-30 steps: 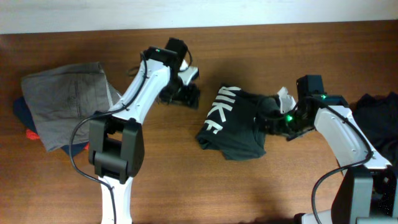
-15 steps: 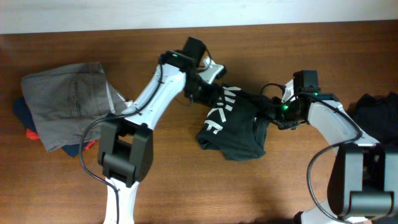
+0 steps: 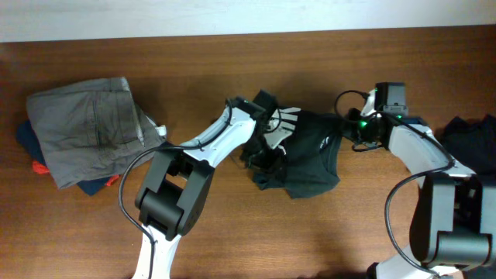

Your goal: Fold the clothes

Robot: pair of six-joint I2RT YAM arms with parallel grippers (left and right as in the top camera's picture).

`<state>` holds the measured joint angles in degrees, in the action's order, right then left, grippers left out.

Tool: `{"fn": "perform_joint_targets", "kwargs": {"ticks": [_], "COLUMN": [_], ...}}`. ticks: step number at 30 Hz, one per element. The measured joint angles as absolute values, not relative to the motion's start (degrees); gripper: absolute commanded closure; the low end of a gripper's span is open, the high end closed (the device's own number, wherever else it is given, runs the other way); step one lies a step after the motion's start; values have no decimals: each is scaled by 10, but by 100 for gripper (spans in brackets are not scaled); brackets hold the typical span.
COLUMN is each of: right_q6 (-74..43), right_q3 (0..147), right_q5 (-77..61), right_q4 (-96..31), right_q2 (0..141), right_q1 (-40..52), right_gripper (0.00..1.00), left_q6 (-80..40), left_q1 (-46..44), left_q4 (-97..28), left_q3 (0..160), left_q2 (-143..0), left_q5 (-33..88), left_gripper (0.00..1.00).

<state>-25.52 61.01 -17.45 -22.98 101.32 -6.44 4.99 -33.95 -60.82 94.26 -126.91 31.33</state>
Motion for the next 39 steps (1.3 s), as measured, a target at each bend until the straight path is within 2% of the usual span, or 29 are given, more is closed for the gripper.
{"fn": "perform_joint_targets", "kwargs": {"ticks": [3, 5, 6, 9, 12, 15, 18, 21, 23, 28, 32, 39], "right_q6": [-255, -256, -249, -219, -196, -171, -150, -142, -135, -133, -142, -168], "right_q3": [610, 610, 610, 610, 610, 610, 610, 610, 611, 612, 613, 613], "right_q5": [-174, -182, -194, -257, -318, -398, -473, -522, -533, -460, -335, -174], "right_q4": [-232, -235, -235, -231, -233, -230, -211, -211, -229, -287, -347, -428], "right_q2": [1013, 1013, 1013, 1013, 1013, 1013, 1013, 1013, 1013, 1013, 1016, 1036], "right_q1": [-82, -93, -101, -124, -133, -133, -131, -126, -113, -64, -27, -31], "right_gripper": [90, 74, 59, 52, 54, 68, 76, 78, 79, 79, 79, 81], "left_q6": [52, 52, 52, 52, 52, 52, 52, 52, 52, 53, 53, 53], "left_q1": [-340, -340, -340, -340, -340, -339, -337, -331, -323, -294, -276, -274], "left_q4": [-603, -603, -602, -603, -613, -657, -706, -737, -743, -693, -665, -648], "left_q3": [929, 928, 928, 927, 931, 960, 1022, 1097, 1147, 1216, 1217, 1217], "left_q2": [-1269, -1269, -1269, -1269, -1269, -1271, -1271, -1271, -1271, -1271, -1276, -1366], "left_q5": [319, 322, 322, 324, 326, 332, 340, 346, 349, 339, 302, 299], "left_gripper": [44, 45, 45, 44, 39, 39, 39, 36, 30, 28, 28, 27]}}
